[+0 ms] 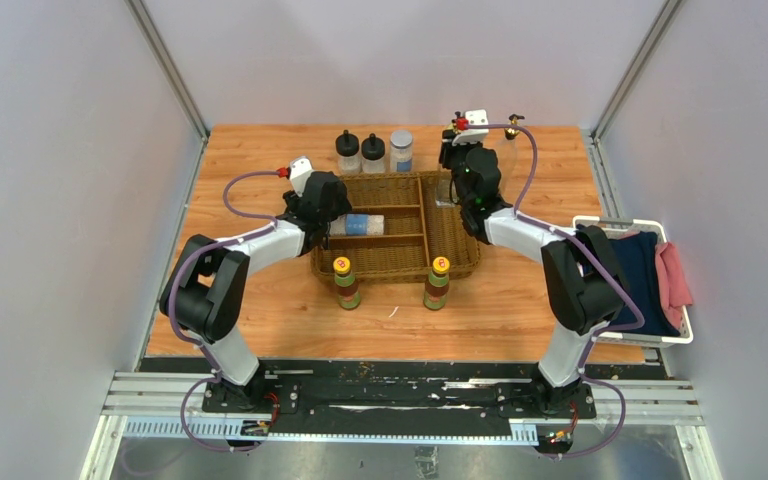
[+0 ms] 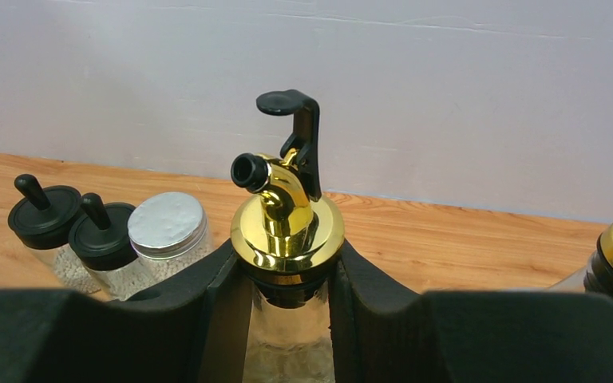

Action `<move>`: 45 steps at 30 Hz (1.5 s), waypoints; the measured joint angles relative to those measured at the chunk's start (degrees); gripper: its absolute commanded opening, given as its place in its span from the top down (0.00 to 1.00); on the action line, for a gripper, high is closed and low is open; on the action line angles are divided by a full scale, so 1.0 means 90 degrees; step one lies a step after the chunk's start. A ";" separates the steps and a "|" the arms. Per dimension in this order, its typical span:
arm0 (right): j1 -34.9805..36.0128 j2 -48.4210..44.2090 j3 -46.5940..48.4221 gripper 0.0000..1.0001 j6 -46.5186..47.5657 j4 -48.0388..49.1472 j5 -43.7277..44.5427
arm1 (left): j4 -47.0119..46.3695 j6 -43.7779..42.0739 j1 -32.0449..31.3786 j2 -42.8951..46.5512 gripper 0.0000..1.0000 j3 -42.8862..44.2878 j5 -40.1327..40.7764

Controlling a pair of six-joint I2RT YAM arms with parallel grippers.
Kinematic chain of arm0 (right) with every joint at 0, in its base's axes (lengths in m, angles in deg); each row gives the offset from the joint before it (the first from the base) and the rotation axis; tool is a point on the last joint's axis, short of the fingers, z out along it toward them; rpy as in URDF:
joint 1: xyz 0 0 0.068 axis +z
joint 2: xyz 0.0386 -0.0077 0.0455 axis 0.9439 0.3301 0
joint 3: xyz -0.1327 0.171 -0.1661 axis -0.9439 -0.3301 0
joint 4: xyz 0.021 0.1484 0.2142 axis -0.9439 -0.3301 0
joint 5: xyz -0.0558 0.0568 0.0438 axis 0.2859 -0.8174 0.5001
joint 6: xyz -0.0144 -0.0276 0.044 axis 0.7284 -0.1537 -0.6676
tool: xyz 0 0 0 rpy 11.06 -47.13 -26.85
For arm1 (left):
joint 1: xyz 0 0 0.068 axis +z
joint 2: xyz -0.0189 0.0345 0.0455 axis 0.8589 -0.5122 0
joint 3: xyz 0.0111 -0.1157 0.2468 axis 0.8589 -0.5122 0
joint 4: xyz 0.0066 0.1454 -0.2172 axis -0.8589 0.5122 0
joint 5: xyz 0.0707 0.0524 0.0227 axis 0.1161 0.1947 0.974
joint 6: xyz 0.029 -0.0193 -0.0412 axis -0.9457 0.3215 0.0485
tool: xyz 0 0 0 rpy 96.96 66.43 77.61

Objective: Organize the condiment bottles
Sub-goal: Place the bottle in the storage box.

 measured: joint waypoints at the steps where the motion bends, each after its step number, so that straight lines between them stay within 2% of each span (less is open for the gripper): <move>1: -0.0002 -0.0002 -0.0002 0.55 -0.0005 -0.0002 -0.0005 | 0.0000 0.0000 0.0000 0.0000 0.19 0.0000 0.0000; 5: -0.0002 -0.0039 -0.0002 0.49 -0.0022 0.0000 -0.0053 | -0.0002 0.0002 0.0000 0.0002 0.19 0.0000 0.0000; 25: -0.0002 -0.0770 -0.0070 0.40 0.0022 -0.0134 -0.0044 | -0.0012 -0.0039 -0.0036 0.0036 0.19 -0.0024 0.0000; 45: 0.0058 -0.1860 -0.0328 0.36 0.0151 -0.0675 -0.0041 | -0.0034 -0.0046 -0.0219 0.1001 0.19 -0.0323 -0.0165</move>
